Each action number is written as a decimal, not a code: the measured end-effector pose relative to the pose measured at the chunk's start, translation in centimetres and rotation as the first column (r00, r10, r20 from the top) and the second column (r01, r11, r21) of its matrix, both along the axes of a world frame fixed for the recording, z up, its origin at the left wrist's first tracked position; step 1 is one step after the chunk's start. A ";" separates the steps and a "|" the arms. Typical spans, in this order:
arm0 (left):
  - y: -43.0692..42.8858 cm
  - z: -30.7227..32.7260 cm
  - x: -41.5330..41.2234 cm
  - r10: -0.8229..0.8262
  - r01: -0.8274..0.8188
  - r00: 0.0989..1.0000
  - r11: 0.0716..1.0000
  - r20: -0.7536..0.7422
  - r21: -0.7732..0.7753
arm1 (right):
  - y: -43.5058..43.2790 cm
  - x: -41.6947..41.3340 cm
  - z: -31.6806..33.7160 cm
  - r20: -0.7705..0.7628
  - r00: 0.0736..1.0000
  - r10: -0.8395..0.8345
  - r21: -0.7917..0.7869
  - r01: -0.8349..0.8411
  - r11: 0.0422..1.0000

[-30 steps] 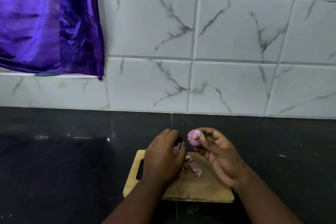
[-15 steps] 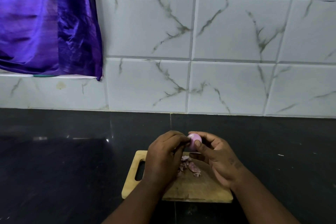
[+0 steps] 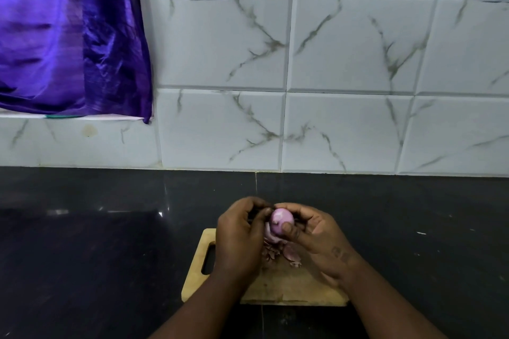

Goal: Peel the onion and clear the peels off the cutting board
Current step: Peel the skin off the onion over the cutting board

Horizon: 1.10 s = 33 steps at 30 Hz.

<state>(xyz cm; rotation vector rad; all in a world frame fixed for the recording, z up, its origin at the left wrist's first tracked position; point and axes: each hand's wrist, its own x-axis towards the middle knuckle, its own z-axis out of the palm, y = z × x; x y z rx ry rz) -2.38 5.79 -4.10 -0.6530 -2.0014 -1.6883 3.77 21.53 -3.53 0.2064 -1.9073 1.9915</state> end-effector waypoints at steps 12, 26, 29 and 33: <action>-0.1 -0.4 -0.4 0.033 -0.026 0.999 0.981 0.034 -0.191 | 1.0 0.0 0.4 -0.023 0.969 -0.246 0.065 0.247 0.967; 0.0 0.4 0.4 -0.190 0.187 0.982 0.972 -0.007 -0.145 | 0.5 0.0 -0.1 -0.075 0.970 -0.232 0.203 0.243 0.949; 0.0 0.3 0.5 -0.222 0.218 0.975 0.964 -0.009 -0.150 | 0.3 0.1 -0.3 -0.086 0.962 -0.260 0.283 0.273 0.919; 0.0 0.0 0.4 -0.229 0.226 0.973 0.967 -0.010 -0.115 | 0.3 0.3 -0.4 -0.083 0.959 -0.270 0.340 0.282 0.897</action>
